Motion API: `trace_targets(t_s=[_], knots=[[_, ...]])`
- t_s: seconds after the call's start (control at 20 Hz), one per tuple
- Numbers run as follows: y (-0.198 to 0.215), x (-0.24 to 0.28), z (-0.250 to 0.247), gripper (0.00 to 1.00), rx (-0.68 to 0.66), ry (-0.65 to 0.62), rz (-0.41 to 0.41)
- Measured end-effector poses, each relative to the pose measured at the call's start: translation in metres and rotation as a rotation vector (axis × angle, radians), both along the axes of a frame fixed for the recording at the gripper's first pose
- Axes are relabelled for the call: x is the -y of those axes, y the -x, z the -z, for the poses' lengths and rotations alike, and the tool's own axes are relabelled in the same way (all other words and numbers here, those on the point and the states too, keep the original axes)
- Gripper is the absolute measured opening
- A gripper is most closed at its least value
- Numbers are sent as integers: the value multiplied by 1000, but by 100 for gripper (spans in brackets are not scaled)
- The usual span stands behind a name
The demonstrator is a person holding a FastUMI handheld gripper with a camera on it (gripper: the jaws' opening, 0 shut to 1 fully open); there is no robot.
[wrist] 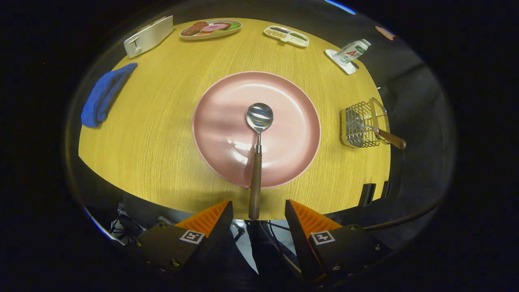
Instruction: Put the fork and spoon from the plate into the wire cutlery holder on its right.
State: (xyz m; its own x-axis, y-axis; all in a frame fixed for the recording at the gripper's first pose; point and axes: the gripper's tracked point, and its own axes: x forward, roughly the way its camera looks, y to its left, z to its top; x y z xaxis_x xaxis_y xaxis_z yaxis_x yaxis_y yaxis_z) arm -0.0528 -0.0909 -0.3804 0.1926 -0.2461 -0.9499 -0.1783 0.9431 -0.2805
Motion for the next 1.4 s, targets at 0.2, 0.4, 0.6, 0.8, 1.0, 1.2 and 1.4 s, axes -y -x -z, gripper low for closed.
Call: trace_targets(t_s=[0.2, 0.4, 0.6, 0.8, 1.0, 1.2, 1.4], knots=[[-2, -1, 14, 73, -8, -25, 13], [-5, 1, 23, 63, -21, -31, 4], [-8, 4, 26, 27, -27, -30, -1], [-6, 4, 23, 13, -43, -44, -11], [-7, 5, 25, 9, -29, -56, 2], [-9, 5, 18, 8, -14, -45, 4], [-15, 4, 2, 8, 13, -26, -6]])
